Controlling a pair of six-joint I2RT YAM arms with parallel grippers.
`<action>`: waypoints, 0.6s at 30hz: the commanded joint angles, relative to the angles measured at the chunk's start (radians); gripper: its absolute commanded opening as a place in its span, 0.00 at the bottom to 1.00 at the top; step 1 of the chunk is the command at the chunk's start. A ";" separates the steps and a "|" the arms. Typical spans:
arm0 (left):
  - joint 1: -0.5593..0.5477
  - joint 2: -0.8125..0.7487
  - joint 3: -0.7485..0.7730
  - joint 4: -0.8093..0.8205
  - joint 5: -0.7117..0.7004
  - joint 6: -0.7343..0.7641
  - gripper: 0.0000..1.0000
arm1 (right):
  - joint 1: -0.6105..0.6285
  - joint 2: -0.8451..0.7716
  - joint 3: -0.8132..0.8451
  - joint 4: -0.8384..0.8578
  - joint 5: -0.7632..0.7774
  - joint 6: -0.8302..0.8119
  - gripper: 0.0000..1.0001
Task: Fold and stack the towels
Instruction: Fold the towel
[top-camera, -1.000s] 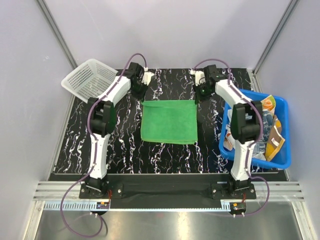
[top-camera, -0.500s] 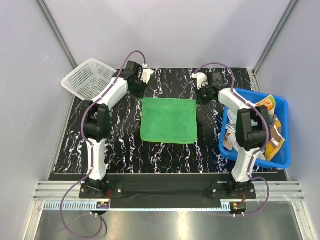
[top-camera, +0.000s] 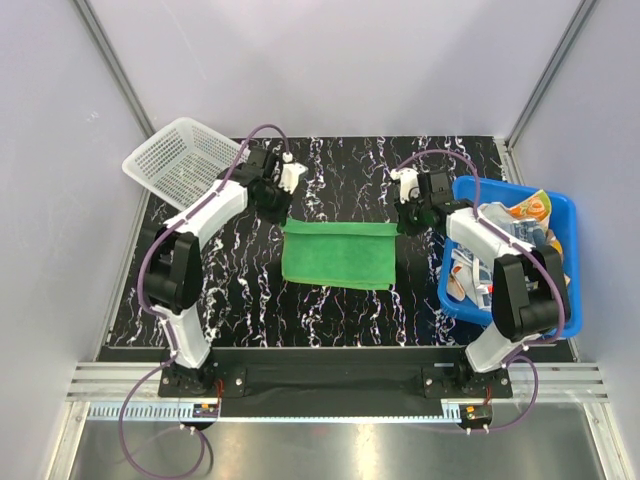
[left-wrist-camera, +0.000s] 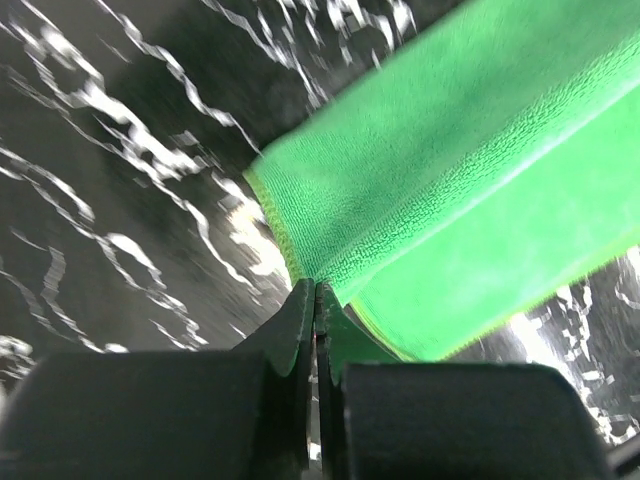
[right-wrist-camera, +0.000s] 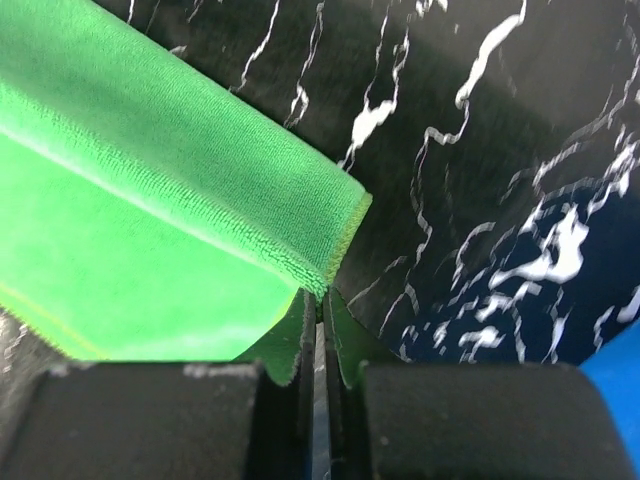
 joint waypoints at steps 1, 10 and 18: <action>-0.012 -0.100 -0.064 0.041 0.013 -0.016 0.00 | 0.013 -0.080 -0.018 -0.026 0.067 0.072 0.00; -0.024 -0.207 -0.204 0.039 0.030 -0.047 0.00 | 0.081 -0.182 -0.105 -0.085 0.121 0.194 0.00; -0.058 -0.190 -0.255 0.047 0.051 -0.071 0.00 | 0.108 -0.201 -0.171 -0.103 0.124 0.283 0.00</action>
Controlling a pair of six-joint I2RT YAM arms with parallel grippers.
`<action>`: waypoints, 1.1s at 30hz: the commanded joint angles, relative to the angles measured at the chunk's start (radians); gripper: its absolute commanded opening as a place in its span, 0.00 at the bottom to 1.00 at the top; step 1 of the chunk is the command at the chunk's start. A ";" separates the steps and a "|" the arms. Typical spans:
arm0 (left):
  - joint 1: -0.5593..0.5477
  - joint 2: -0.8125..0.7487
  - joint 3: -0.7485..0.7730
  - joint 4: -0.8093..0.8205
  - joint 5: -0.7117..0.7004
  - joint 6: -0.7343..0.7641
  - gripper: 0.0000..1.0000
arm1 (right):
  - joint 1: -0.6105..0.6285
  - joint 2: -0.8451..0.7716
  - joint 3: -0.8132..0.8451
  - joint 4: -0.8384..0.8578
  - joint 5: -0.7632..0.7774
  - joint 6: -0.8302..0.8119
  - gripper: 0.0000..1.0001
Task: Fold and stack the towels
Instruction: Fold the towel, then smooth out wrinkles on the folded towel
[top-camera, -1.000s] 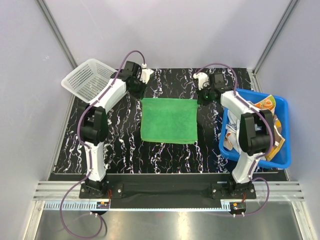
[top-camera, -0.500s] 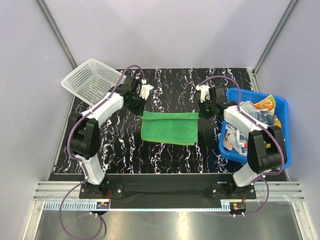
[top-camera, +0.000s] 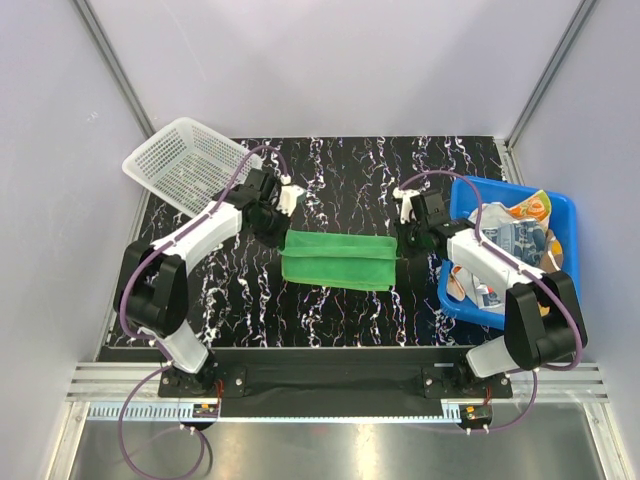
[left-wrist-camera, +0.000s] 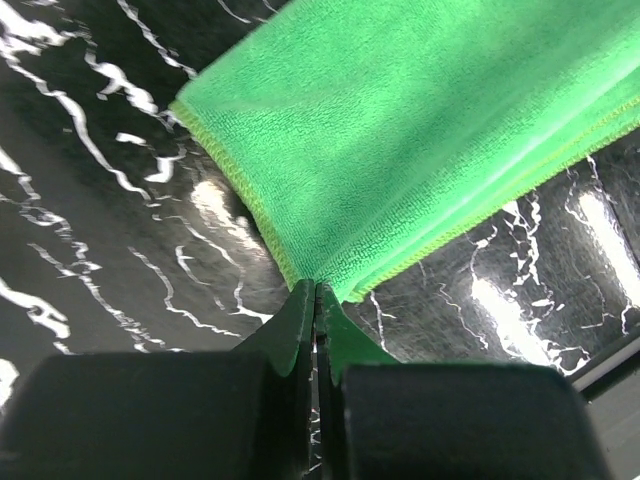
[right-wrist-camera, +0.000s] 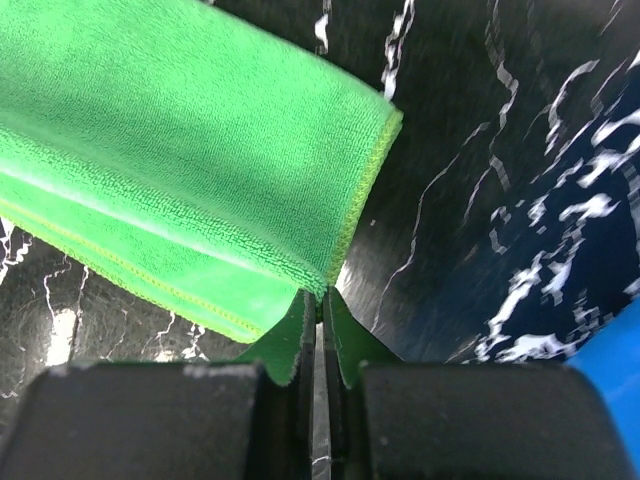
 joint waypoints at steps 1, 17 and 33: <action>-0.019 -0.003 -0.018 0.030 0.028 -0.017 0.00 | 0.014 -0.020 -0.022 -0.023 0.026 0.071 0.00; -0.040 0.010 -0.065 0.015 0.008 -0.046 0.00 | 0.030 -0.100 -0.085 -0.060 -0.007 0.245 0.00; -0.039 -0.062 -0.060 -0.007 -0.217 -0.141 0.30 | 0.042 -0.370 -0.153 -0.169 -0.185 0.403 0.38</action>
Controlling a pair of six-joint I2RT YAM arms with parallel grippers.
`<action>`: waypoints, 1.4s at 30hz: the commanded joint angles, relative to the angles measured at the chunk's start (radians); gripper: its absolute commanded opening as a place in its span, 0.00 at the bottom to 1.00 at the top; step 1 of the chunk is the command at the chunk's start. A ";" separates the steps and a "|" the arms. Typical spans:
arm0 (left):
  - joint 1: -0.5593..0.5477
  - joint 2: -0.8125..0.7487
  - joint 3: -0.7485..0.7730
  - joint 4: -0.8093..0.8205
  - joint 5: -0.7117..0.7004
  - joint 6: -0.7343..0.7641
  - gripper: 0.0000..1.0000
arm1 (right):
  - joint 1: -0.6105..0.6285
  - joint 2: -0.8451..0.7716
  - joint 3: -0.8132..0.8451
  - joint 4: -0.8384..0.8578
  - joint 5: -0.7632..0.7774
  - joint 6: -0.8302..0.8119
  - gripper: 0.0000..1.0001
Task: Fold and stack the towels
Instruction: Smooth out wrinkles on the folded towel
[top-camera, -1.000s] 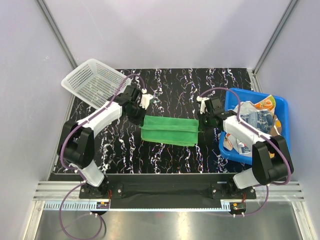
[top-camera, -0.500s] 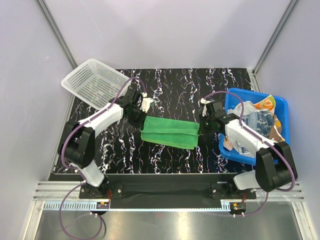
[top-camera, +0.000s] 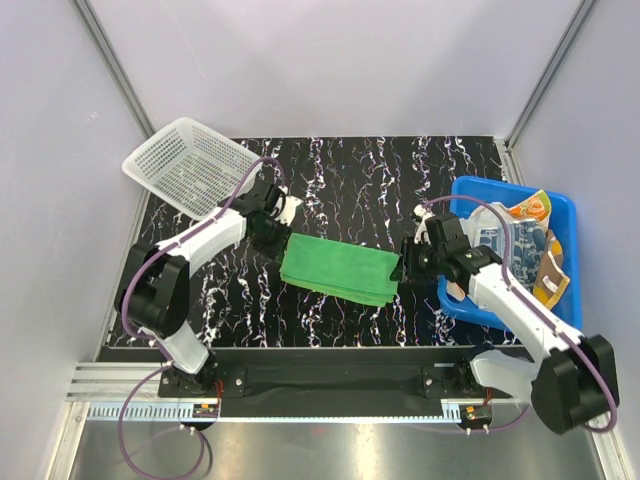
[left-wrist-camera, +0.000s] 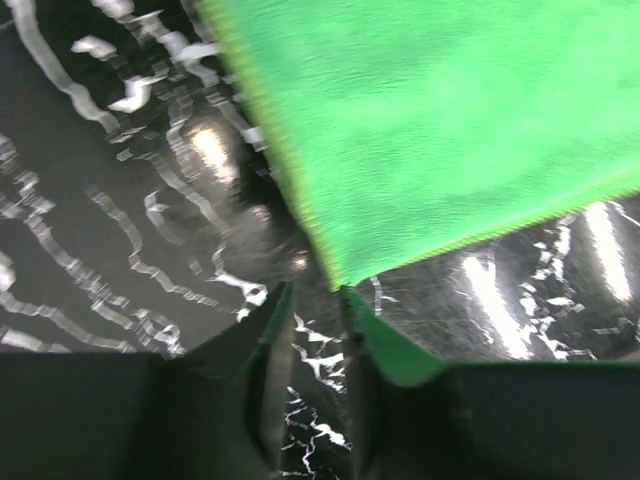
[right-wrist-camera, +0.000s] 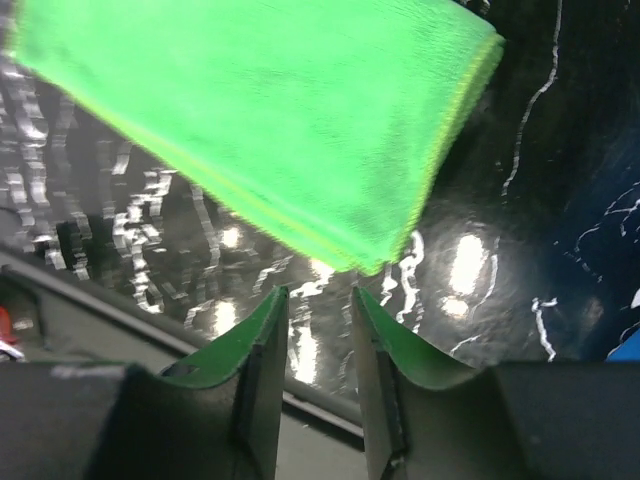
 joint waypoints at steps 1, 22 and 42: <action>-0.004 -0.080 0.014 0.011 -0.120 -0.056 0.32 | 0.012 -0.070 0.029 -0.036 -0.048 0.060 0.39; 0.051 0.043 -0.086 0.087 -0.154 -0.518 0.37 | 0.063 0.479 0.213 0.078 0.325 0.019 0.36; 0.052 -0.319 -0.328 0.356 -0.122 -0.731 0.46 | 0.061 0.501 0.470 -0.200 0.380 0.308 0.36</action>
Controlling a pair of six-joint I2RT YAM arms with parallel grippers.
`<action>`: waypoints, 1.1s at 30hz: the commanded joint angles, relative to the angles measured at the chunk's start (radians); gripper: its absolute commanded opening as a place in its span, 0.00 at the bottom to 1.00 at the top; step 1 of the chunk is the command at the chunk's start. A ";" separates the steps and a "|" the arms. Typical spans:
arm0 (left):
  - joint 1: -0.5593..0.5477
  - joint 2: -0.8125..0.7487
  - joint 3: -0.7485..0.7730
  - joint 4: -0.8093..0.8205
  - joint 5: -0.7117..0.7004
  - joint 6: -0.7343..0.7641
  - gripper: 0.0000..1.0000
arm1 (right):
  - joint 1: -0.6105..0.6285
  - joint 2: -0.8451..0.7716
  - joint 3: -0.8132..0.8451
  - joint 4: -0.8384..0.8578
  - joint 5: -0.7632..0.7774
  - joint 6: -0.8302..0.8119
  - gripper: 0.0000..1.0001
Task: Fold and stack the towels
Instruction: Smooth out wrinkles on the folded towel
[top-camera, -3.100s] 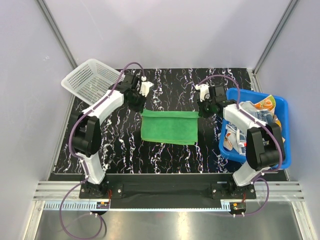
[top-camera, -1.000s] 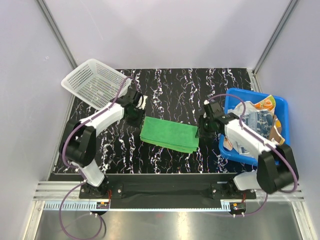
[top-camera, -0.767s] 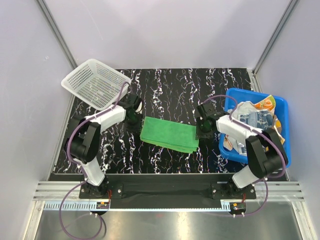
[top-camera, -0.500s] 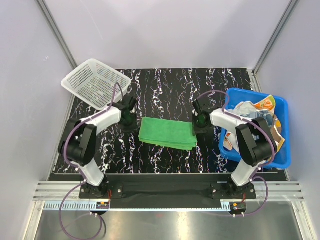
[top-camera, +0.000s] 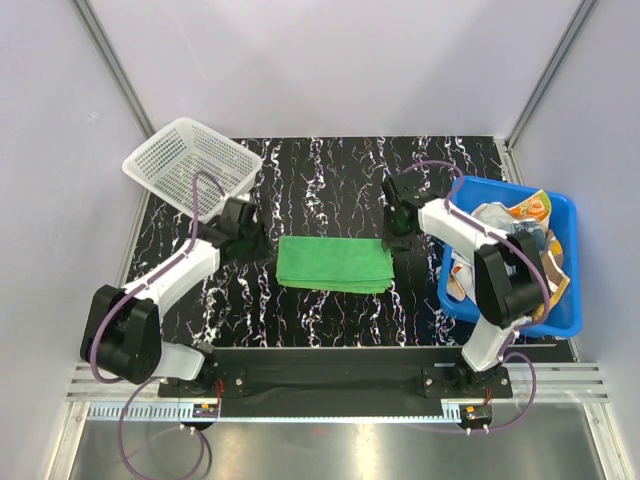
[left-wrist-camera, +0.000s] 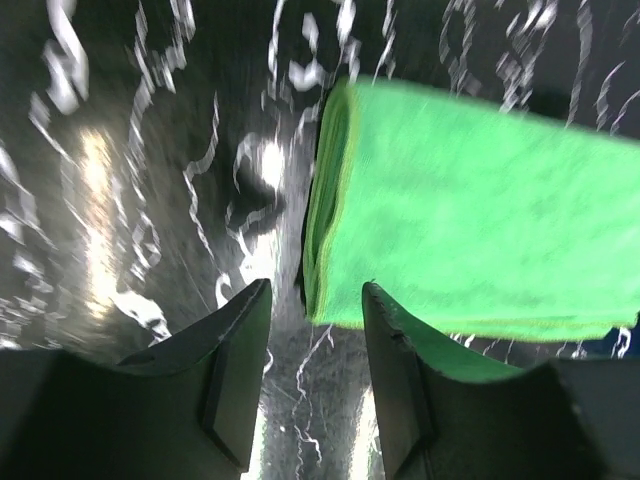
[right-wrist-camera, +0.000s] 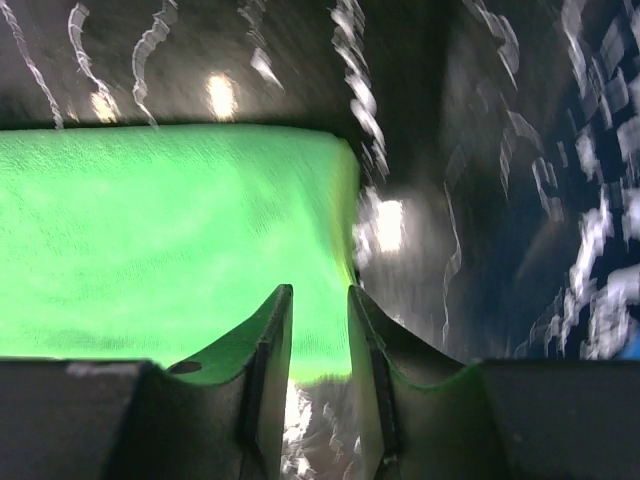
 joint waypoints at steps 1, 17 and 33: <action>-0.001 -0.010 -0.068 0.136 0.103 -0.063 0.46 | 0.007 -0.125 -0.063 -0.078 0.056 0.245 0.36; -0.018 0.122 -0.119 0.216 0.183 -0.085 0.45 | 0.007 -0.165 -0.244 0.052 0.067 0.479 0.39; -0.030 0.133 -0.111 0.160 0.121 -0.069 0.34 | 0.009 -0.183 -0.318 0.115 0.068 0.516 0.33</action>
